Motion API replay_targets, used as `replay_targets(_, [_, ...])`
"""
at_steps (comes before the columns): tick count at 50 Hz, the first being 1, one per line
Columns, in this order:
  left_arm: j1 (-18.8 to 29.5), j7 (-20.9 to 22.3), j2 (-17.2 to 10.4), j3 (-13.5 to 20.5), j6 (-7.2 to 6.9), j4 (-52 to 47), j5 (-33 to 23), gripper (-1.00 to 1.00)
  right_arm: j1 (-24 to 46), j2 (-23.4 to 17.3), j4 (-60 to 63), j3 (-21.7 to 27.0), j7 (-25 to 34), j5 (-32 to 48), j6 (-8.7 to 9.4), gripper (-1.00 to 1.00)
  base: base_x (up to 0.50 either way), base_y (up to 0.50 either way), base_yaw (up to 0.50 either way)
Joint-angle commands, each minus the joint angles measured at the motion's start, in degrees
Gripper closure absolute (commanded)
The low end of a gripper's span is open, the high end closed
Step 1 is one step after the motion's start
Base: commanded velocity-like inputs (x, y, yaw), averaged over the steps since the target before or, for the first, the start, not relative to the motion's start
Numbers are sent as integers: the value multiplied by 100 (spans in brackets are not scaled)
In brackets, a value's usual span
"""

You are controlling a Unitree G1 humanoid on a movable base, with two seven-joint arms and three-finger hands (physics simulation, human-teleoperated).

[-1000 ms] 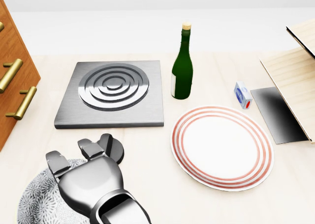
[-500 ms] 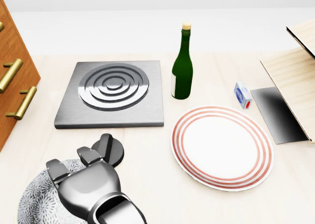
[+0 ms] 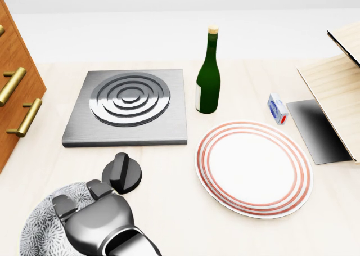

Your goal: Pick up the akita bowl and put it on the plate.

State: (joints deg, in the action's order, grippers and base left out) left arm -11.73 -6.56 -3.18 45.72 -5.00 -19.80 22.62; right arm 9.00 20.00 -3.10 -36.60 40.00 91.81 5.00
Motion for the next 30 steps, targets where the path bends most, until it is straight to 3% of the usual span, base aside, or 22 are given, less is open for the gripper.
replay_targets(1, [0,25,8,0,0,32,-11,-100,-36,0,-224,-100,0,-39,0,-98,0,0,0])
replay_targets(30, [-2,48,12,1,0,-6,-25,-100,107,0,-792,-48,0,-132,0,-97,0,0,0])
